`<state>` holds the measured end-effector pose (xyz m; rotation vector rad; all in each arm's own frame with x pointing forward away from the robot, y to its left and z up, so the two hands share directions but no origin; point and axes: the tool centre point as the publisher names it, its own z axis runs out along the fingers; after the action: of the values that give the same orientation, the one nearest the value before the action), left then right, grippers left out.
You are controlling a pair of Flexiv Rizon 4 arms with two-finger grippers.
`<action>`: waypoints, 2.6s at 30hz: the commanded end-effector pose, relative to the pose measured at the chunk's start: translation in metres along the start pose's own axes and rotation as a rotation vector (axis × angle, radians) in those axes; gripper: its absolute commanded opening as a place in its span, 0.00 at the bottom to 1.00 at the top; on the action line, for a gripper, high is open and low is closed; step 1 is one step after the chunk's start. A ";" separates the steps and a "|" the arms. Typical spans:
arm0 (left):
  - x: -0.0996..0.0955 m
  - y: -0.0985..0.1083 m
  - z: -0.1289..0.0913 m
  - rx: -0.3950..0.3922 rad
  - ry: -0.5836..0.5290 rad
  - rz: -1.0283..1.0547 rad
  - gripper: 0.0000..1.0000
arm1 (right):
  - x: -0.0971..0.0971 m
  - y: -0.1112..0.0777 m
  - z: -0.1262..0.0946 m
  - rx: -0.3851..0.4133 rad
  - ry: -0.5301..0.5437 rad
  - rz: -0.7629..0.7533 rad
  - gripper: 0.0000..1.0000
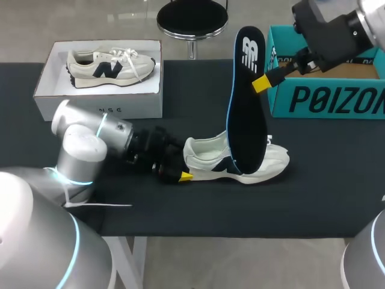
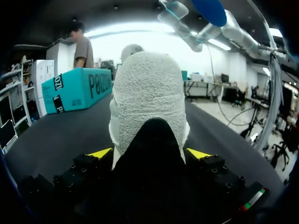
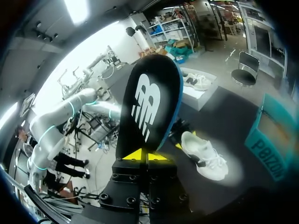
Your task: Take the shoe out of the shoebox, open the shoe tongue, remove and reinsert the insole, then place the shoe into the shoebox
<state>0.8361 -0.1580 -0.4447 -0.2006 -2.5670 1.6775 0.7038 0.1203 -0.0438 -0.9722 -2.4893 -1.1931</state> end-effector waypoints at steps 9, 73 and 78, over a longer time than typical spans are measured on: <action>-0.009 -0.009 -0.022 -0.218 -0.051 0.054 1.00 | 0.000 0.003 0.002 0.006 -0.002 0.002 0.00; -0.010 -0.075 -0.115 -0.799 0.075 0.120 1.00 | 0.000 0.003 0.002 0.006 -0.002 0.002 0.00; -0.022 -0.090 -0.111 -0.771 0.061 0.152 1.00 | 0.000 0.003 0.002 0.006 -0.002 0.002 0.00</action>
<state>0.8660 -0.0941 -0.3211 -0.4736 -3.0592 0.6061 0.7040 0.1212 -0.0436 -0.9740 -2.4900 -1.1908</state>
